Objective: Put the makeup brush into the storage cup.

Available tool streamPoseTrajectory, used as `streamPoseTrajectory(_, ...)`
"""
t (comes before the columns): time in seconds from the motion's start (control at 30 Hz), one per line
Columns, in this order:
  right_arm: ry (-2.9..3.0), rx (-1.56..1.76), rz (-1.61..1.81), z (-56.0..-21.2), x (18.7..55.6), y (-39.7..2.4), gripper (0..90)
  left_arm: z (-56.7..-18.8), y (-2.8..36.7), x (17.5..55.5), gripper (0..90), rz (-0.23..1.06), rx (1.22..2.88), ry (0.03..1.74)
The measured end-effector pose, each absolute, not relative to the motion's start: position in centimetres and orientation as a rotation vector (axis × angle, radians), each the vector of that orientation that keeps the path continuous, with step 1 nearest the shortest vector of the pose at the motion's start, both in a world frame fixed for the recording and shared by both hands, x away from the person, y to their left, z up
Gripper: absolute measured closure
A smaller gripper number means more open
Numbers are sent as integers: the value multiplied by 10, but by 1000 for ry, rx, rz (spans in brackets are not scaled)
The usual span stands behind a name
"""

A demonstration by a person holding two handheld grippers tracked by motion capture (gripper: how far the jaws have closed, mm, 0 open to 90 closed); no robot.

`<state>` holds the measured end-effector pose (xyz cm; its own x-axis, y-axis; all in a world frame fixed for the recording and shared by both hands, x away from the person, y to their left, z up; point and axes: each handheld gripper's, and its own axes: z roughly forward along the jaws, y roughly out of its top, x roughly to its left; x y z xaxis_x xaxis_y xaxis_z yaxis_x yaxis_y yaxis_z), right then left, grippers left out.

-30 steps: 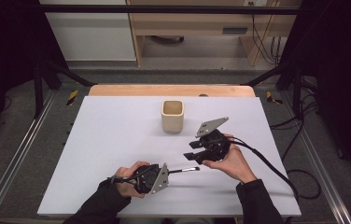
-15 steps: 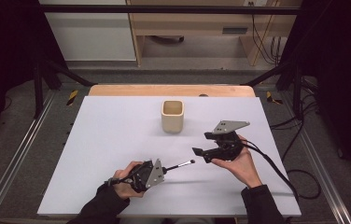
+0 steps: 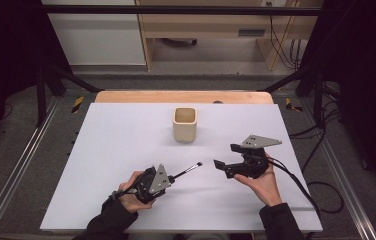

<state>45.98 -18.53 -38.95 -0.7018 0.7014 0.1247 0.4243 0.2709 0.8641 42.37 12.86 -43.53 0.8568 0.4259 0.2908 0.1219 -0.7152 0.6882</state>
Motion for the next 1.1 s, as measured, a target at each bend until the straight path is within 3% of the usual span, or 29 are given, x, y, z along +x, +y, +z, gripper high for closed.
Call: streamPoseTrajectory(1.1,2186,1100,1571,-395,455,-172,149,-426,149,436,833,521,2071,750)
